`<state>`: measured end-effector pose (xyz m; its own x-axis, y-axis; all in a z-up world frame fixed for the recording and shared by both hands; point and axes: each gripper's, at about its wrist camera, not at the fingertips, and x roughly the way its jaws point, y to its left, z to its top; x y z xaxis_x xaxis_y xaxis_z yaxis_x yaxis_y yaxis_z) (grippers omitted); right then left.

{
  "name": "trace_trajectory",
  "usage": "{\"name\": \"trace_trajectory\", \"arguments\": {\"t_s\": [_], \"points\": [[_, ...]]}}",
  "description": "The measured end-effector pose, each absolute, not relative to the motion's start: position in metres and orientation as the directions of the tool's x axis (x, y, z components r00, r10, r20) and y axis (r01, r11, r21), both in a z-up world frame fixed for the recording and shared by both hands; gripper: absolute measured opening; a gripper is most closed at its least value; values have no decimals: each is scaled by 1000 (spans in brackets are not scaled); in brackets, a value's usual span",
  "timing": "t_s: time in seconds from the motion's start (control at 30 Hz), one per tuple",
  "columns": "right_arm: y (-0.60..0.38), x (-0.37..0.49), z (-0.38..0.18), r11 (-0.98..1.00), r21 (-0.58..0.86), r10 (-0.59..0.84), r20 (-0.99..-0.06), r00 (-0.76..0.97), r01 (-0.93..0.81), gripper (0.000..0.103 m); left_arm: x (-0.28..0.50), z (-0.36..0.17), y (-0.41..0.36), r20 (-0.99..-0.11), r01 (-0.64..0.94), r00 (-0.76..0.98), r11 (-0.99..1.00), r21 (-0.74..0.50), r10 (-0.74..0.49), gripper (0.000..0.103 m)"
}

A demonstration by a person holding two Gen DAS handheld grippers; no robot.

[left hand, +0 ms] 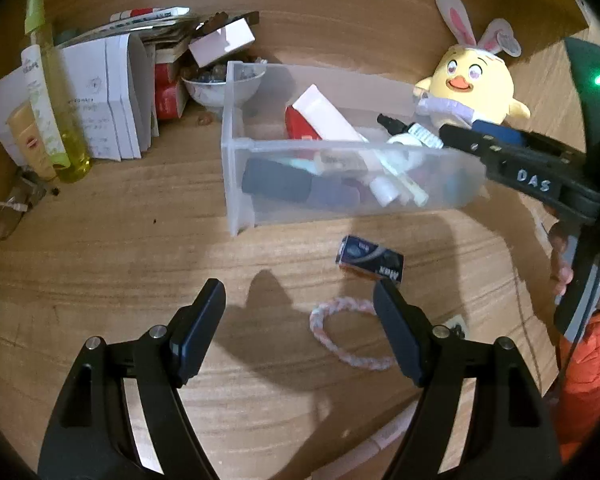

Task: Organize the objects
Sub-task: 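Grasp the braided bracelet with the left tool while the right tool grasps the white tile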

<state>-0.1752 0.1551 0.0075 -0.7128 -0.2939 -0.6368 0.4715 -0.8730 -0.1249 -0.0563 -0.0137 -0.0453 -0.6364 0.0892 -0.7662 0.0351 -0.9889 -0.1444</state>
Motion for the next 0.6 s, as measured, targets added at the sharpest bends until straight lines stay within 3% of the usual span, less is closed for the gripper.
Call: {"name": "trace_trajectory", "arguments": {"t_s": [0.1,0.23,0.47,0.6], "points": [[160,-163,13,-872,-119,-305,-626,-718,475,55,-52,-47,-12,-772,28,-628,-989,-145,96,77],[168,-146,16,-871,-99,-327,-614,-718,481,66,-49,-51,-6,-781,5,-615,-989,-147,113,82],[181,-114,5,-858,-23,-381,-643,-664,514,66,-48,-65,11,-809,-54,-569,-989,-141,146,83],[180,-93,-10,-834,-12,-400,-676,-619,552,66,-50,-68,23,-818,-89,-559,-990,-107,138,93]]}}
